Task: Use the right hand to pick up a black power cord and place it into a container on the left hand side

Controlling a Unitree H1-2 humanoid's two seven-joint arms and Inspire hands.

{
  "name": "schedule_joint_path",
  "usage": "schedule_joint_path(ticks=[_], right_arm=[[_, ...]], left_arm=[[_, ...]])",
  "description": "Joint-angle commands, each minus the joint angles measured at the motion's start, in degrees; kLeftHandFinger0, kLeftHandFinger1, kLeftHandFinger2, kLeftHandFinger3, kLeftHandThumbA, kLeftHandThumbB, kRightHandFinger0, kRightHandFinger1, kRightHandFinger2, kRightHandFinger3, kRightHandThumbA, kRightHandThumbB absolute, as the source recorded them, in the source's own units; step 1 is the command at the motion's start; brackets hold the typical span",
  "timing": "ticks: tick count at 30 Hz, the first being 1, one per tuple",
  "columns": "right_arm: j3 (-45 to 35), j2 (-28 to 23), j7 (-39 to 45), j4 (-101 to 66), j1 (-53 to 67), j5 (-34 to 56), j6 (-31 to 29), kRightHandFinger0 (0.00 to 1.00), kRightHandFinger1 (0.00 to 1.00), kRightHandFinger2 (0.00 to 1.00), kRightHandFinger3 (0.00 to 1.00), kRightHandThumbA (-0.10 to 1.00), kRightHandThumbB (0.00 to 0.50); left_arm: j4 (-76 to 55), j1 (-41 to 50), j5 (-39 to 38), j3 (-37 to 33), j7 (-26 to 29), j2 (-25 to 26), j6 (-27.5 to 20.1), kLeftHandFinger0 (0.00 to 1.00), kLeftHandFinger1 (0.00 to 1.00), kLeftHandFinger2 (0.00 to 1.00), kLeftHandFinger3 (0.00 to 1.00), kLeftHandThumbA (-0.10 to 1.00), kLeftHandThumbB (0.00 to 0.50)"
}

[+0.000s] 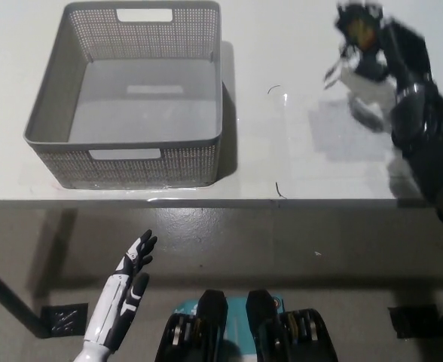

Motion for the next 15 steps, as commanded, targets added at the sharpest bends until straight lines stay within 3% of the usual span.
schedule_joint_path(ticks=[1,2,4,6,7,9,11,15], right_arm=[[-2.5,-2.7,-1.5,-8.8,-8.0,1.3,-2.8,0.00,0.36,0.79,0.87,-0.10,0.143],[-2.8,-2.9,-1.2,-9.7,-8.3,1.3,-2.5,0.00,0.38,0.79,0.90,-0.10,0.137],[-3.2,-3.0,-0.9,-11.6,-9.2,1.2,-2.0,0.00,0.30,0.72,0.83,-0.10,0.157],[-3.7,-2.9,-0.2,-13.2,-9.8,1.2,-1.1,0.00,0.14,0.62,0.76,-0.10,0.174],[-3.8,-2.8,0.0,-13.8,-10.0,1.2,-0.9,0.00,0.10,0.63,0.80,-0.10,0.177],[-4.3,-2.1,0.6,-16.7,-10.3,1.2,-0.2,0.00,0.16,0.70,0.88,-0.10,0.162],[-4.6,-1.4,1.5,-18.5,-10.5,1.3,0.9,0.00,0.25,0.71,0.88,-0.10,0.133],[-4.4,0.4,2.4,-21.2,-11.1,1.1,1.9,0.00,0.27,0.72,0.89,-0.10,0.153]], left_arm=[[-1.0,-0.7,0.8,0.6,0.6,0.7,-0.9,1.00,1.00,1.00,1.00,0.98,0.045],[-1.0,-0.6,0.8,0.6,0.6,0.7,-0.9,1.00,1.00,1.00,1.00,0.98,0.044],[-1.0,-0.5,0.7,0.6,0.5,0.7,-1.2,1.00,1.00,1.00,1.00,0.97,0.029],[-1.3,-0.4,0.5,0.6,0.3,0.8,-0.8,1.00,1.00,1.00,1.00,0.97,0.037],[-1.3,-0.3,0.5,0.6,0.3,0.8,-0.8,1.00,1.00,1.00,1.00,0.97,0.030],[-1.1,0.1,0.6,0.5,0.2,0.9,-1.1,1.00,1.00,1.00,1.00,0.97,0.034],[-1.3,0.4,1.1,0.4,0.3,1.0,-1.3,1.00,1.00,1.00,1.00,0.98,0.030],[-1.3,1.0,0.6,0.4,0.2,0.9,-1.2,1.00,1.00,1.00,1.00,0.95,0.011]])
